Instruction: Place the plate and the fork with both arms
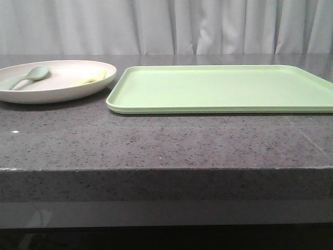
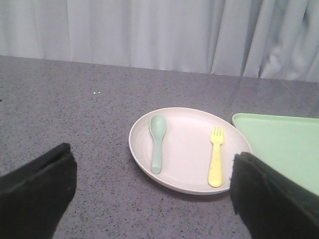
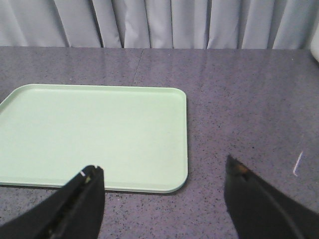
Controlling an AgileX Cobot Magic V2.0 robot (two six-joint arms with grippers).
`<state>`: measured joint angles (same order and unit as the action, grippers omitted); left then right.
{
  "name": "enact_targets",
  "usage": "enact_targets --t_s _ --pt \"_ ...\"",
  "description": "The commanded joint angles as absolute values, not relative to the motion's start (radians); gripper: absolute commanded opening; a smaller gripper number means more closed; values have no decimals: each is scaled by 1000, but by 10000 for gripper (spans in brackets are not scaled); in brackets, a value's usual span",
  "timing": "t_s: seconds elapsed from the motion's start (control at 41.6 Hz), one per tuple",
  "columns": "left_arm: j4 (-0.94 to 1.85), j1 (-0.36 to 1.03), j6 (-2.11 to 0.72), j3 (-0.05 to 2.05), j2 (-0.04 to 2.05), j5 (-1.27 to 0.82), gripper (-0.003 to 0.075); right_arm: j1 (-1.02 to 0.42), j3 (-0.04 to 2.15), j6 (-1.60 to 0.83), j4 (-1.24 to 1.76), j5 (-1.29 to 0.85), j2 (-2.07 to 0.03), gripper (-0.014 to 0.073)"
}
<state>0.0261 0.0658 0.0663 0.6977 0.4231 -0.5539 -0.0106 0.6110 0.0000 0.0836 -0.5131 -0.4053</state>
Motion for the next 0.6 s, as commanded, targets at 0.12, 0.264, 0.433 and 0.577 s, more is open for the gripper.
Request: enact_targets --t_s 0.12,0.264,0.433,0.577 --pt "27 66 76 726 438 -480 622 -5 645 -7 71 -445 -419 553" --pt "66 66 76 726 438 -475 617 -5 645 -7 71 -445 -419 553" --pt "44 66 76 756 508 -546 616 -5 645 -7 71 -445 -419 553" --pt "0 66 75 836 657 -629 615 -5 645 -7 71 -445 -419 553"
